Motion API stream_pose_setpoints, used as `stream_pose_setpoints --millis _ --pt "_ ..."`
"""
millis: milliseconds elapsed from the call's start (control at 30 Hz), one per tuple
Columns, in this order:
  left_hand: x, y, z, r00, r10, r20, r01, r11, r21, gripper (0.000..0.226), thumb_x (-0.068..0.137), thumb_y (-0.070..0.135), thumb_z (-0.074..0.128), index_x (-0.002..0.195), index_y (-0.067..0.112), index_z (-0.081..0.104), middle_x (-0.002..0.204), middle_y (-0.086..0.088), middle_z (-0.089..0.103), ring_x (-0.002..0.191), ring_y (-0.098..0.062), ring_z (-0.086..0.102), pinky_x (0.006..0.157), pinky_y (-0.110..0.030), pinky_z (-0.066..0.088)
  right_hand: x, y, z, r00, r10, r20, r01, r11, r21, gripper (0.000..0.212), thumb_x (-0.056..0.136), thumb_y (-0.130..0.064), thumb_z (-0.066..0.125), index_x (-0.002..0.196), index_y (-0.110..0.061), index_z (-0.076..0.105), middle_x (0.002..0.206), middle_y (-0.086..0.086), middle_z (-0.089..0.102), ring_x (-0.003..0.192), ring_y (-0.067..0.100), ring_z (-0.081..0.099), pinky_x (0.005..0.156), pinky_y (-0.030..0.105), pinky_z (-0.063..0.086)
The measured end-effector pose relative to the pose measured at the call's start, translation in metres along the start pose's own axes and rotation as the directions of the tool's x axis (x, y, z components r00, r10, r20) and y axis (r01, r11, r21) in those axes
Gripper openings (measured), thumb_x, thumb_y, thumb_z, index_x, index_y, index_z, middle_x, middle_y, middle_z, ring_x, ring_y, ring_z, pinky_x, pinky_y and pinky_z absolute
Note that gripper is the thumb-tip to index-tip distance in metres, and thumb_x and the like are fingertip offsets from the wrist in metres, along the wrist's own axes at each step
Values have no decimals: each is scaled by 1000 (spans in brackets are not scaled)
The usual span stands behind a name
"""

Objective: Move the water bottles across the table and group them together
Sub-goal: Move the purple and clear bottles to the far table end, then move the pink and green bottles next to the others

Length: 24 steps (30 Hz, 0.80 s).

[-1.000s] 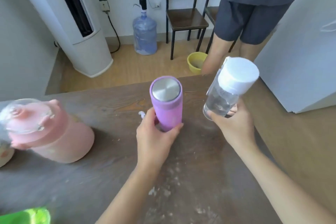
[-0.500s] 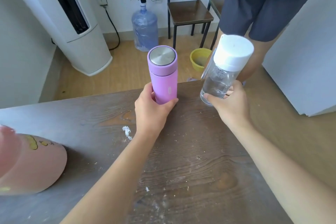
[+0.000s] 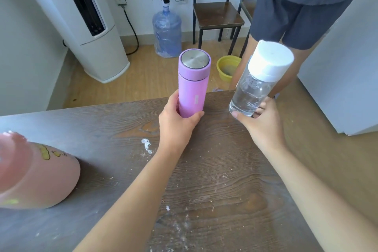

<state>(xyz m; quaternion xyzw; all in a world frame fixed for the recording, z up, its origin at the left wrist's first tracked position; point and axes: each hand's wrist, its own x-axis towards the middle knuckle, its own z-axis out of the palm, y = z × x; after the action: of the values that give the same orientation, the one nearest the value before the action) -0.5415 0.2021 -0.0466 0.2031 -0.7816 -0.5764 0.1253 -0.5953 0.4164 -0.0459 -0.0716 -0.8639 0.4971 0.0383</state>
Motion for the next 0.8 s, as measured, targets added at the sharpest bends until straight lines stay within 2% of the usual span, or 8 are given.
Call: stream_pose_setpoints --millis 100,200,333,467,567,633,700,800 --pt "-15 -7 -8 1000 -19 11 20 996 -85 93 80 12 96 162 19 52 149 3 70 130 -5 67 109 -19 50 -37 0 -3 997 53 -59 -54 998 -12 90 73 -29 93 148 -10 48 138 10 65 122 22 65 105 39 52" --pt "-45 -14 -29 1000 -15 -12 14 994 -112 85 84 14 94 159 20 55 154 6 64 135 -2 61 109 -10 44 -82 -3 0 994 -1 -113 -1 1000 -21 75 74 -24 91 140 -10 56 130 12 67 115 24 67 102 38 54" --pt "-106 -28 -84 994 -9 -113 -6 991 -131 53 88 13 91 136 27 71 135 14 76 127 -1 70 110 -24 52 -139 -26 19 994 -91 -67 91 996 3 55 77 -13 89 126 -11 65 116 9 72 104 20 71 94 30 56" --pt "-187 -53 -159 970 -138 -200 105 980 -169 36 88 13 91 112 37 79 101 16 83 90 -4 79 84 -16 58 -207 -61 57 987 -139 85 137 990 39 43 79 -7 87 118 -9 69 111 7 74 101 19 72 92 24 56" --pt "-245 -77 -215 939 -206 -274 170 974 -148 36 84 7 93 101 36 82 83 14 81 66 -2 71 67 -10 53 -264 -90 89 965 -168 199 155 985 82 38 80 -6 86 115 -10 71 108 4 74 100 16 72 84 6 50" --pt "-276 -92 -249 908 -235 -346 195 970 -147 37 80 -1 93 98 30 83 77 12 81 57 1 65 63 -10 52 -301 -107 109 949 -179 261 158 982 100 35 81 -5 85 112 -11 71 105 1 74 98 13 72 80 2 47" --pt "-301 -106 -282 878 -251 -408 211 967 -141 38 80 -6 92 95 28 83 76 11 82 55 1 64 63 -9 54 -335 -119 128 924 -189 333 161 981 109 33 83 -1 81 112 -14 71 105 -1 74 98 10 71 82 5 49" --pt "-329 -121 -330 836 -283 -470 243 959 -145 40 84 -7 88 92 32 83 79 9 83 62 0 70 70 -12 57 -378 -127 154 850 -172 498 154 985 78 50 82 10 69 123 -19 67 116 0 71 107 10 68 97 23 54"
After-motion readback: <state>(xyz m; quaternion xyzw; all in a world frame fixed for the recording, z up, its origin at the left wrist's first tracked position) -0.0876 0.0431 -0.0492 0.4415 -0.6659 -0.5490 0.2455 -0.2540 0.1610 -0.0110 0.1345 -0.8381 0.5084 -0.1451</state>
